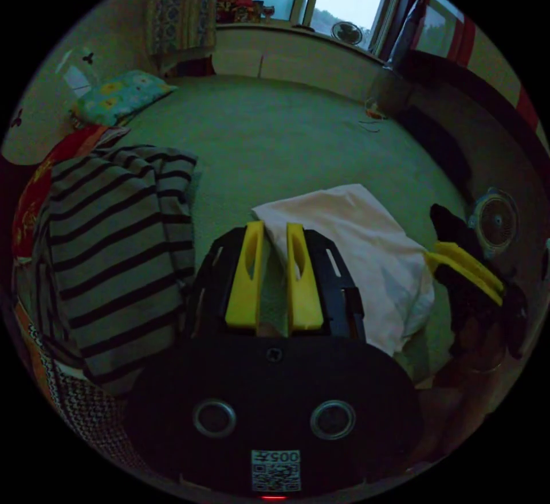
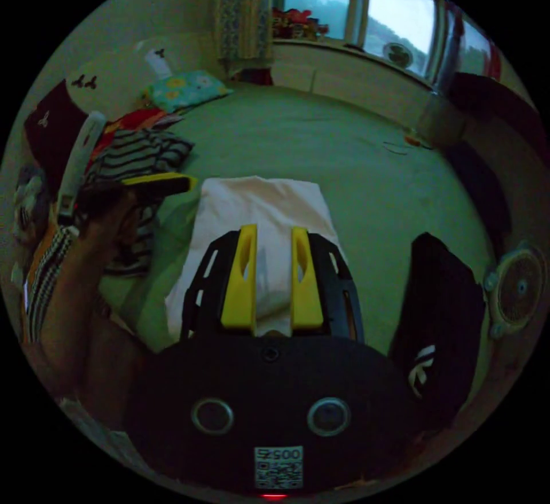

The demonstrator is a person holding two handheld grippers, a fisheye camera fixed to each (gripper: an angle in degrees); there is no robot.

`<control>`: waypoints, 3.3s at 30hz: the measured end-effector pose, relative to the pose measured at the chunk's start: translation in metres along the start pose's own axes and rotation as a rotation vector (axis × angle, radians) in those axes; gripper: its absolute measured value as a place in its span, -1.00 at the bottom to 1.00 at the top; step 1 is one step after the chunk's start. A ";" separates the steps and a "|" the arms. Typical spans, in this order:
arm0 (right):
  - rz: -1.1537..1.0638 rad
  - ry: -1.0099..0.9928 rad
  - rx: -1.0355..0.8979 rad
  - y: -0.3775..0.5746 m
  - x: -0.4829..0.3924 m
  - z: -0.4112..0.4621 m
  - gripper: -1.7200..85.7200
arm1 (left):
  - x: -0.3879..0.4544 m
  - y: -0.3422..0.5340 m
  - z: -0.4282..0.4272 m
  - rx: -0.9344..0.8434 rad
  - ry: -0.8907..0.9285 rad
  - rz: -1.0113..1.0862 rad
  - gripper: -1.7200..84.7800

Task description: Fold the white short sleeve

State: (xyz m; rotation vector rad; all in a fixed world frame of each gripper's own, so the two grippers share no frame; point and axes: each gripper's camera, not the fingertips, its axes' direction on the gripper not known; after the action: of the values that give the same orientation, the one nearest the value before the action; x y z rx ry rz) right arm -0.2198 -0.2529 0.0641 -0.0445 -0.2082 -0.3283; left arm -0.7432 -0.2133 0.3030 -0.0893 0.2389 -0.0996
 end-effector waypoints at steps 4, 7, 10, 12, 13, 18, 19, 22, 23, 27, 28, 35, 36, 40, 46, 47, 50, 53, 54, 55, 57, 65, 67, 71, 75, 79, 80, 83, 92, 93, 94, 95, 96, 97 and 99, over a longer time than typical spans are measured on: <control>-0.092 -0.109 -0.071 -0.005 -0.010 0.018 -0.74 | 0.001 -0.018 0.027 -0.008 -0.011 -0.039 -0.79; -0.170 -0.157 -0.132 -0.007 -0.017 0.033 -0.71 | 0.003 -0.031 0.042 -0.003 -0.001 -0.046 -0.78; -0.240 -0.151 -0.201 -0.007 -0.022 0.047 -0.72 | 0.005 -0.041 0.060 -0.022 -0.043 -0.041 -0.78; -0.258 -0.133 -0.226 -0.006 -0.022 0.053 -0.74 | 0.005 -0.046 0.069 -0.034 -0.018 -0.051 -0.77; -0.263 -0.088 -0.244 -0.006 -0.021 0.055 -0.75 | 0.006 -0.049 0.074 -0.034 0.007 -0.057 -0.77; -0.231 -0.053 -0.201 -0.008 0.006 0.038 -0.97 | 0.015 -0.061 0.092 -0.037 0.047 -0.038 -0.77; -0.185 -0.074 -0.186 -0.007 0.018 0.032 -0.98 | 0.019 -0.064 0.097 -0.045 0.074 -0.034 -0.77; -0.056 -0.130 -0.173 -0.005 0.050 0.021 -0.99 | 0.031 -0.070 0.111 -0.077 0.090 0.006 -0.76; -0.007 -0.147 -0.163 -0.004 0.063 0.017 -0.99 | 0.034 -0.071 0.113 -0.080 0.084 0.010 -0.76; 0.124 -0.193 -0.116 0.000 0.101 0.003 -0.99 | 0.056 -0.073 0.128 -0.080 0.073 0.036 -0.76; 0.146 -0.164 -0.103 0.001 0.112 -0.002 -0.99 | 0.063 -0.074 0.133 -0.091 0.081 0.041 -0.75; 0.246 -0.079 -0.018 0.017 0.163 -0.034 -0.99 | 0.105 -0.084 0.171 -0.216 0.139 0.107 -0.66; 0.253 -0.075 -0.015 0.018 0.167 -0.036 -0.99 | 0.111 -0.087 0.180 -0.259 0.134 0.117 -0.64; 0.265 -0.056 0.007 0.022 0.188 -0.051 -0.99 | 0.129 -0.093 0.199 -0.334 0.128 0.131 -0.60; 0.229 -0.050 0.014 0.029 0.206 -0.067 -0.99 | 0.159 -0.097 0.202 -0.320 0.095 0.137 -0.68; 0.214 -0.041 0.020 0.030 0.209 -0.071 -0.99 | 0.162 -0.098 0.203 -0.324 0.083 0.141 -0.69; 0.190 -0.014 0.034 0.034 0.216 -0.082 -0.99 | 0.178 -0.100 0.205 -0.351 0.041 0.165 -0.72; 0.194 0.028 0.040 0.038 0.229 -0.093 -0.99 | 0.189 -0.100 0.200 -0.341 0.102 0.176 -0.82; 0.197 0.038 0.042 0.039 0.232 -0.095 -0.99 | 0.195 -0.100 0.197 -0.332 0.073 0.221 -0.84; 0.211 0.056 0.046 0.041 0.239 -0.100 -0.99 | 0.199 -0.100 0.193 -0.318 0.056 0.242 -0.84; 0.262 0.053 0.054 0.045 0.254 -0.108 -0.99 | 0.201 -0.101 0.184 -0.289 0.076 0.236 -0.85; 0.450 0.200 0.094 0.068 0.318 -0.147 -0.99 | 0.190 -0.096 0.145 -0.185 -0.114 0.136 -0.86; 0.475 0.221 0.090 0.071 0.328 -0.152 -0.99 | 0.186 -0.092 0.138 -0.173 -0.116 0.103 -0.86; 0.492 0.292 0.084 0.075 0.340 -0.161 -0.99 | 0.190 -0.087 0.129 -0.155 -0.128 0.089 -0.86; 0.507 0.358 0.109 0.075 0.346 -0.169 -0.99 | 0.200 -0.083 0.115 -0.082 -0.157 0.049 -0.85; 0.490 0.372 0.084 0.069 0.351 -0.160 -0.97 | 0.216 -0.080 0.113 -0.047 -0.147 0.033 -0.85; 0.479 0.372 -0.005 0.065 0.353 -0.148 -0.94 | 0.220 -0.080 0.116 -0.069 -0.155 0.046 -0.84; 0.480 0.355 -0.205 0.063 0.358 -0.125 -0.81 | 0.232 -0.078 0.127 -0.217 -0.218 0.052 -0.80; 0.270 0.129 -0.161 0.057 0.297 -0.163 -0.67 | 0.270 -0.056 0.096 -0.139 -0.002 0.009 -0.74; 0.247 0.094 -0.182 0.056 0.291 -0.161 -0.66 | 0.285 -0.052 0.100 -0.167 0.061 0.050 -0.75; 0.214 0.049 -0.230 0.053 0.281 -0.153 -0.65 | 0.303 -0.049 0.104 -0.192 0.115 0.112 -0.78; 0.192 0.064 -0.272 0.050 0.273 -0.144 -0.64 | 0.313 -0.047 0.106 -0.207 0.136 0.148 -0.80; 0.182 0.087 -0.292 0.049 0.270 -0.140 -0.63 | 0.333 -0.045 0.111 -0.235 0.163 0.205 -0.82; 0.173 0.134 -0.331 0.048 0.265 -0.132 -0.63 | 0.352 -0.042 0.115 -0.256 0.183 0.250 -0.82; 0.165 0.198 -0.376 0.047 0.261 -0.123 -0.65 | 0.379 -0.037 0.120 -0.284 0.199 0.309 -0.80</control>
State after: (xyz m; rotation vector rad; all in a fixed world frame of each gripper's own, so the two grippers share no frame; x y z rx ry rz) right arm 0.0614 -0.3001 -0.0021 -0.3970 0.0556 -0.2024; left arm -0.3511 -0.2823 0.3353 -0.3242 0.4623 0.2350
